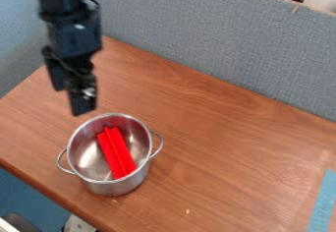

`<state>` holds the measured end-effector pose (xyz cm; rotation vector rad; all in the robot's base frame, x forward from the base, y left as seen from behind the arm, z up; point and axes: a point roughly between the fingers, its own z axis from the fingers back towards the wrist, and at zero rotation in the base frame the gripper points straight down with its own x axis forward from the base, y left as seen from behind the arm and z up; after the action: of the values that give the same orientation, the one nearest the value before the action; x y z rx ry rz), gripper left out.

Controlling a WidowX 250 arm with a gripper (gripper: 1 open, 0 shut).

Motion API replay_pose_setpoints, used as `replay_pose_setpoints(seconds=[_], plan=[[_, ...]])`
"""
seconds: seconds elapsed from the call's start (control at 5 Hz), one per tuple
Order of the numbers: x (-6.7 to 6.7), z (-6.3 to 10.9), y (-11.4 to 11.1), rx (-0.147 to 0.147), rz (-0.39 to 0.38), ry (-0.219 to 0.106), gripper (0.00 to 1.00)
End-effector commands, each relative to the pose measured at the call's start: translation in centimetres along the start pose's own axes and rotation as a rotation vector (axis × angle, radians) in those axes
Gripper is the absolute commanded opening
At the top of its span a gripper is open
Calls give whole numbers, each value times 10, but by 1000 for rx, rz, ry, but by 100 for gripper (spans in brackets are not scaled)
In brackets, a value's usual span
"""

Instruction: Put the red object in the metal pot

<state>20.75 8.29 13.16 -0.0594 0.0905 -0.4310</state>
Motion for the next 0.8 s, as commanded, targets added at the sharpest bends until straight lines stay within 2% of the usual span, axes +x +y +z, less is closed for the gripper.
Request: replay_pose_setpoints(seconds=[0.0,0.2,0.4,0.6], plan=[[21,-5,-15,15,146,-59,100],[51,-19,-44,-17,297,-106,100],[78,-46,-68,-36,288,-114,100],[85,-69,-83,-55,270,-97,100]])
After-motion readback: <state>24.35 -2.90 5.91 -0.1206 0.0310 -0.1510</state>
